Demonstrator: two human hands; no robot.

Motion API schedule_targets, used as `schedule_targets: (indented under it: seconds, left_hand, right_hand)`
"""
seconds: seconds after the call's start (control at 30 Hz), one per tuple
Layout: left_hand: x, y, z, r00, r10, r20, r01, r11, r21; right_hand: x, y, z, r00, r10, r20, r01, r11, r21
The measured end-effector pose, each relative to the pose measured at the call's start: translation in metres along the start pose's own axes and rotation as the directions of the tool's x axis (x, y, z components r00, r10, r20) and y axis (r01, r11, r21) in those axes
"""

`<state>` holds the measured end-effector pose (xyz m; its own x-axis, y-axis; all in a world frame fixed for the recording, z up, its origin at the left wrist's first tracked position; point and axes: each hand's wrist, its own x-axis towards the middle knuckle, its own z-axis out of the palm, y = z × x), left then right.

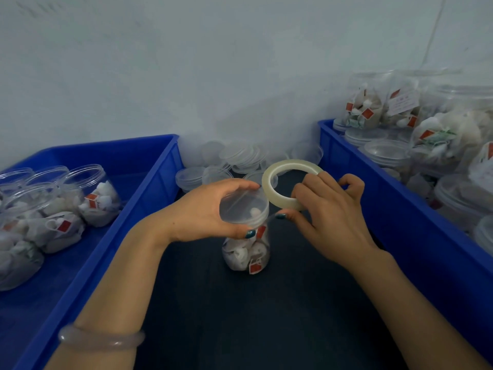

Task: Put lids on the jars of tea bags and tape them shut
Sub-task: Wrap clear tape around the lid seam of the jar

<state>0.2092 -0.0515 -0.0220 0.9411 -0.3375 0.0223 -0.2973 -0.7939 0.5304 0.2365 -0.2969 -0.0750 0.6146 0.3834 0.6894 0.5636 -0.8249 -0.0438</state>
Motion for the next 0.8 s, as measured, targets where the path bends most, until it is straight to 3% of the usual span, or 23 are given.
schedule_targets:
  seconds: [0.17, 0.37, 0.47, 0.57, 0.8]
  left_hand:
    - [0.002, -0.001, -0.005, 0.997, 0.012, 0.082, -0.009, 0.999, -0.041]
    - [-0.001, 0.005, 0.002, 0.996, -0.04, 0.083, 0.047, 0.996, -0.077]
    - [0.005, 0.022, 0.019, 0.991, -0.095, -0.092, 0.098, 0.995, 0.033]
    - [0.015, 0.035, 0.042, 0.942, -0.099, -0.32, 0.21, 0.918, 0.337]
    - [0.019, 0.023, 0.05, 0.906, -0.007, -0.423, 0.136, 0.952, 0.275]
  right_hand:
    - [0.0, -0.004, 0.003, 0.998, 0.054, 0.02, -0.054, 0.998, 0.019]
    - [-0.002, -0.016, 0.007, 0.995, 0.098, -0.008, -0.098, 0.995, 0.025]
    - [-0.003, -0.02, 0.009, 0.992, 0.12, -0.022, -0.119, 0.992, 0.049]
    - [-0.003, -0.02, 0.009, 0.993, 0.118, 0.023, -0.119, 0.992, 0.037]
    - [-0.001, -0.009, 0.004, 0.991, 0.028, 0.128, -0.037, 0.997, 0.071]
